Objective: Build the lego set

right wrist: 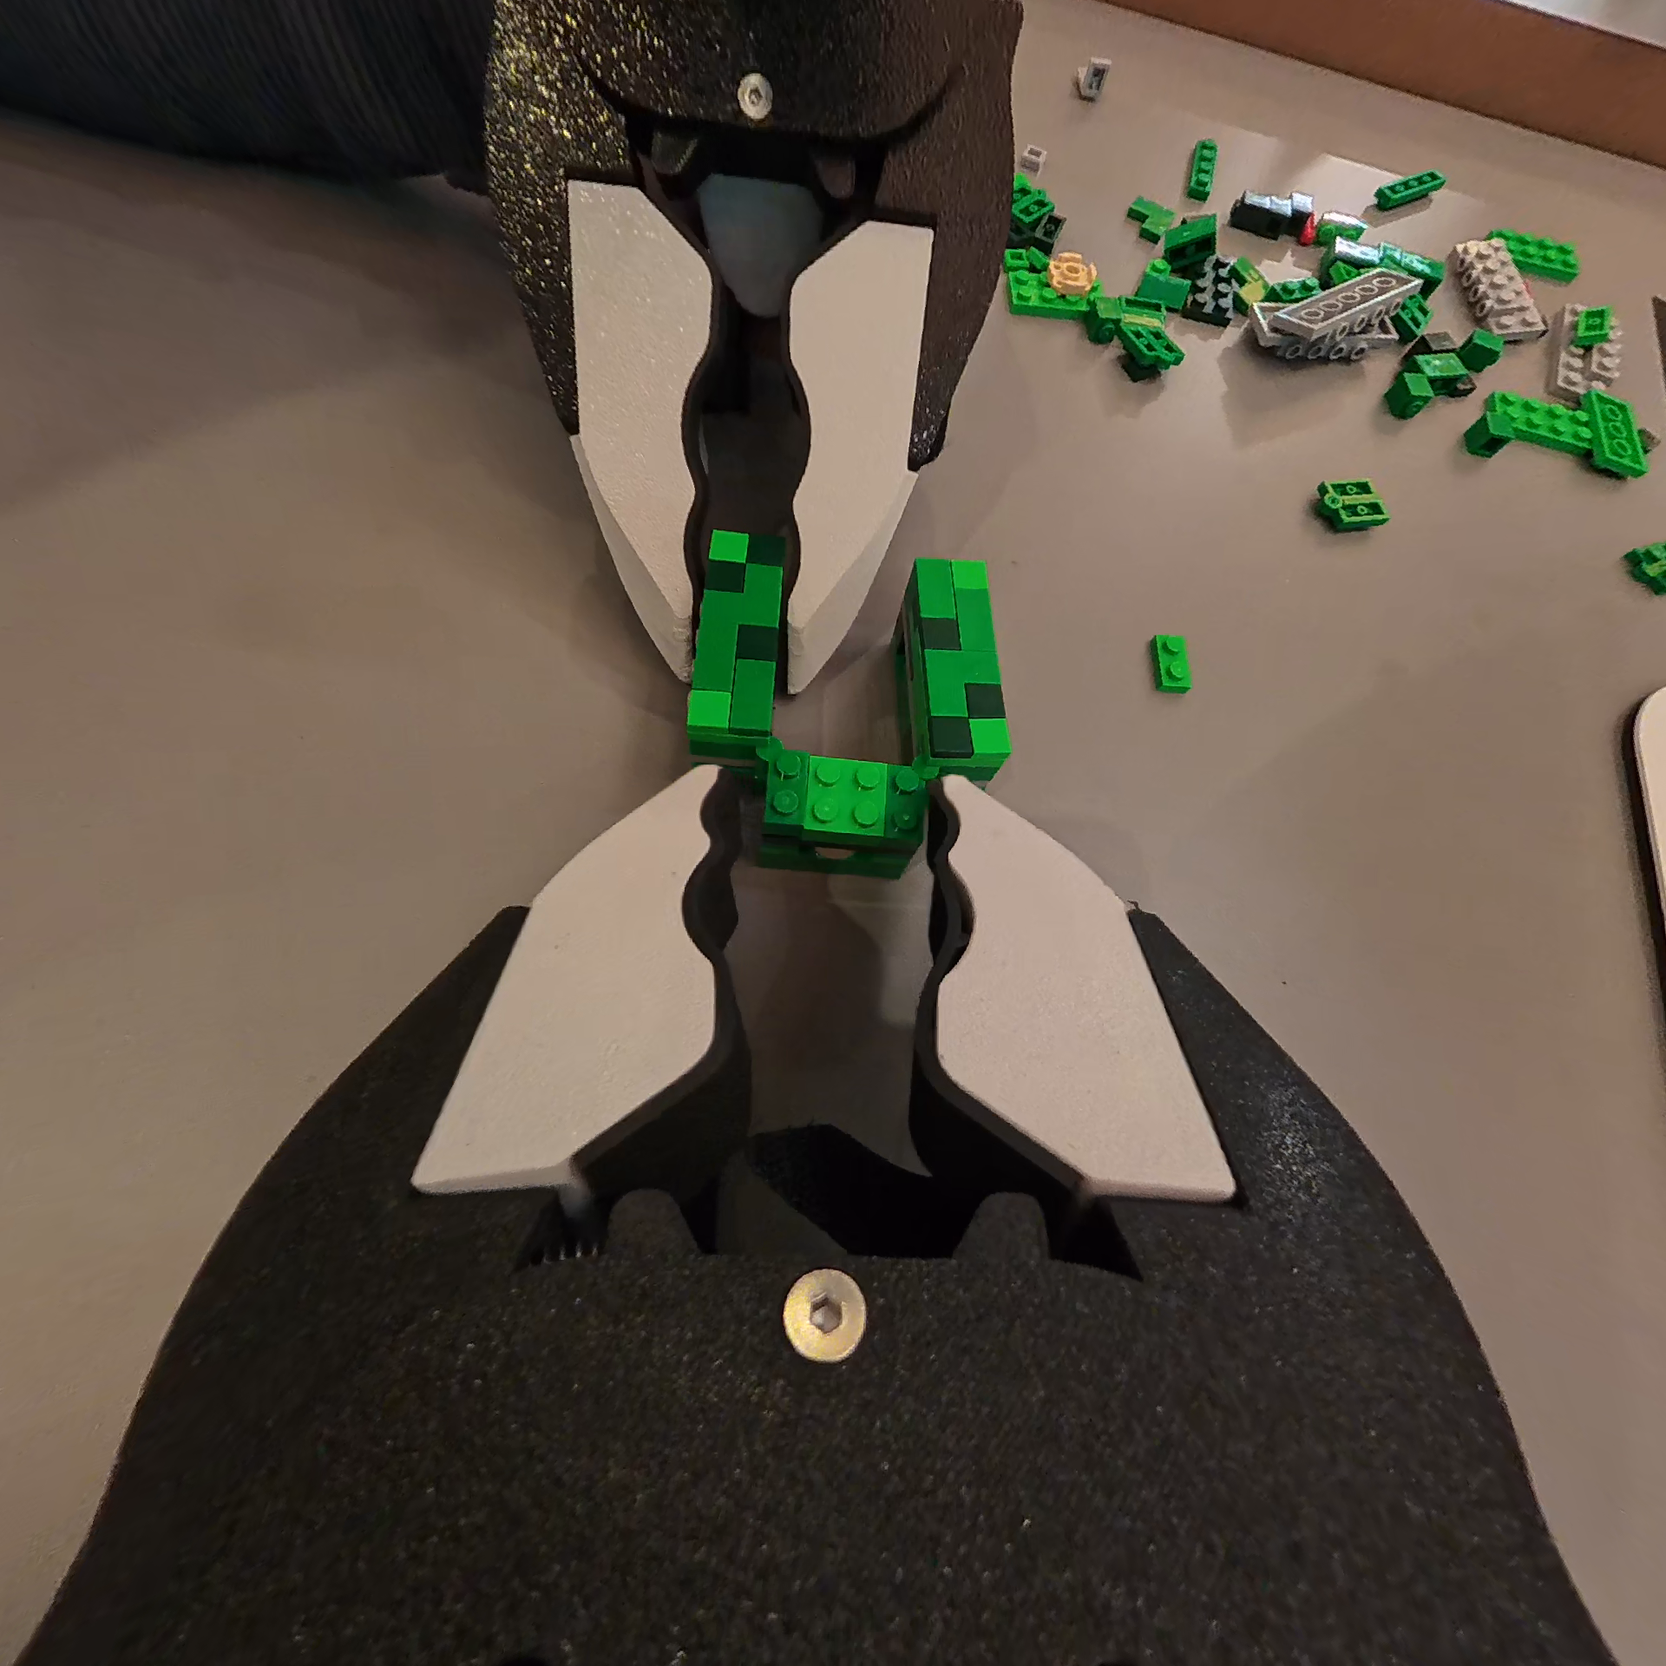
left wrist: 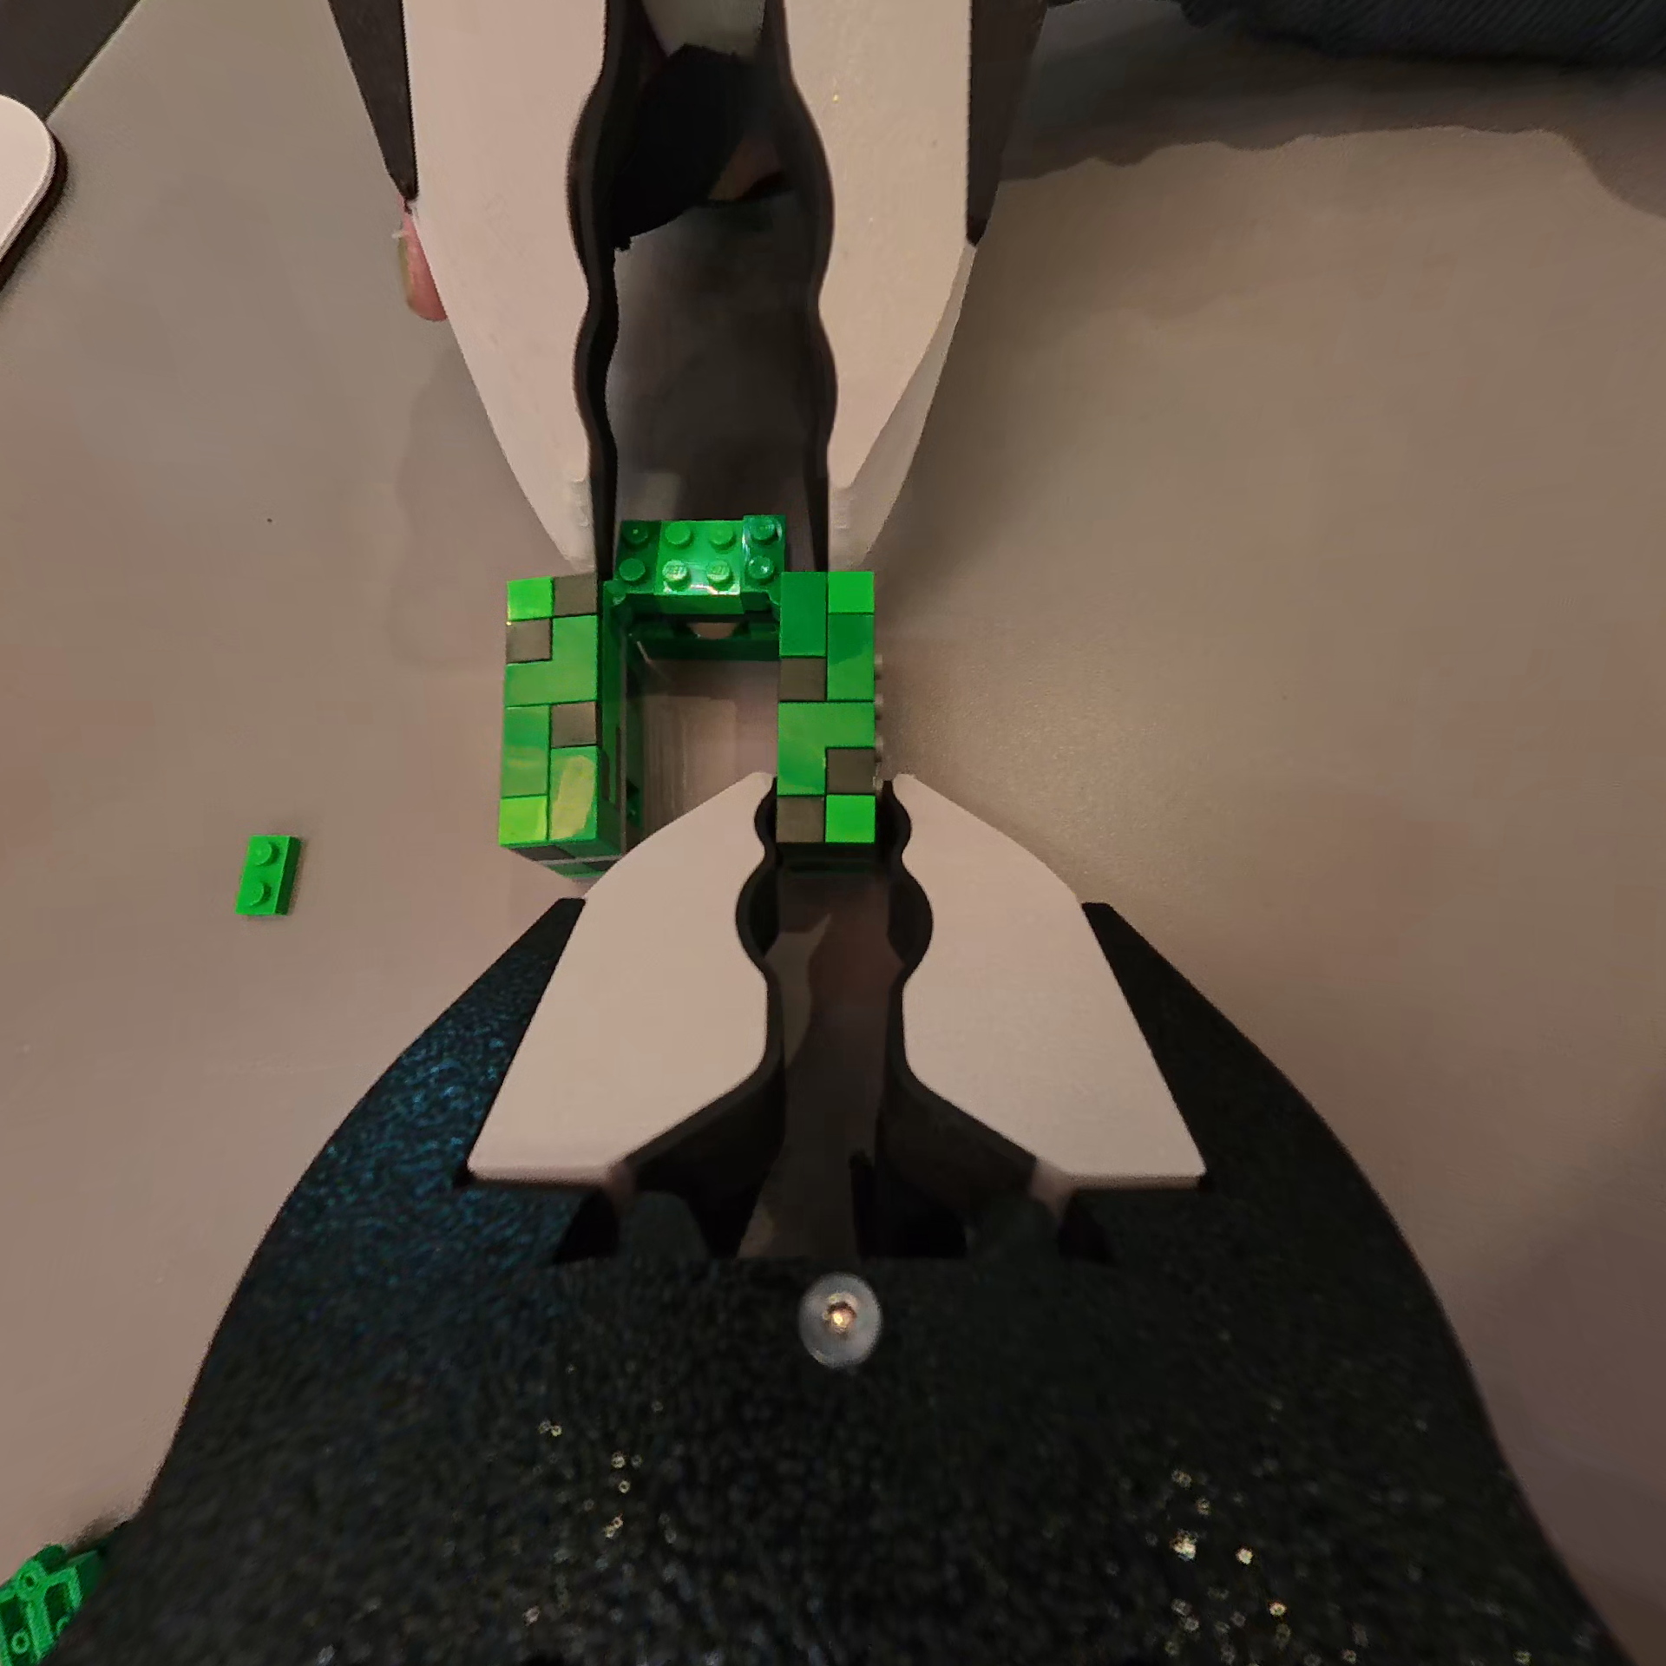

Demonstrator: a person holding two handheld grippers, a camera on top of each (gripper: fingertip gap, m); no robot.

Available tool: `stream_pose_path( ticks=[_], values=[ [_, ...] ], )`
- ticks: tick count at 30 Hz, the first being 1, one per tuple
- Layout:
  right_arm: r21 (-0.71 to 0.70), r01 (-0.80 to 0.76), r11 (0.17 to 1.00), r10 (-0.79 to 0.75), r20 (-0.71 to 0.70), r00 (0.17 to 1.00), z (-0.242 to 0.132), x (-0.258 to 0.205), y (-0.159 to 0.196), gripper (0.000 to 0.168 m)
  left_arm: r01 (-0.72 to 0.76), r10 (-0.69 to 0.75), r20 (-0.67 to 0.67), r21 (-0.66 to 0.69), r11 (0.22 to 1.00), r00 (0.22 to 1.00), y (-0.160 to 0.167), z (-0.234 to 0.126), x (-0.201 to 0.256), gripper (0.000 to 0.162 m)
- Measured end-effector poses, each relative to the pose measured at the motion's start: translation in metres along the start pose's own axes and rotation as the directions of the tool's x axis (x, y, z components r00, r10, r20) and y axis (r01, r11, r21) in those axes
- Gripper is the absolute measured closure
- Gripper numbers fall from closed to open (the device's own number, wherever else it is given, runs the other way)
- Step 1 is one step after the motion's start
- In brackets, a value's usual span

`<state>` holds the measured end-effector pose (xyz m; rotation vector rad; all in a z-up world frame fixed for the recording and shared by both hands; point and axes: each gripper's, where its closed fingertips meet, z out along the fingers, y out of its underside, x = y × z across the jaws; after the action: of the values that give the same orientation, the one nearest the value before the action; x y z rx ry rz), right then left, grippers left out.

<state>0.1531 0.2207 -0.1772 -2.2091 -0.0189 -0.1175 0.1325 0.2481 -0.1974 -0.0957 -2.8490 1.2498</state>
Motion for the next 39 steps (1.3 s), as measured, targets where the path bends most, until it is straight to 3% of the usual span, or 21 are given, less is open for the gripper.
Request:
stream_pose_path(
  ticks=[5, 39],
  values=[
    [-0.042, -0.014, 0.999, 0.014, -0.006, 1.0, 0.001, 0.002, 0.007, 0.123, 0.003, -0.003, -0.002, 0.002, 1.0, 1.0, 0.0, 0.0, 0.0, 0.143],
    [-0.156, -0.071, 0.985, 0.079, 0.05, 0.996, 0.013, -0.002, 0.012, 0.131, -0.015, 0.016, -0.013, 0.018, 1.0, 1.0, 0.001, -0.001, 0.002, 0.142]
  ],
)
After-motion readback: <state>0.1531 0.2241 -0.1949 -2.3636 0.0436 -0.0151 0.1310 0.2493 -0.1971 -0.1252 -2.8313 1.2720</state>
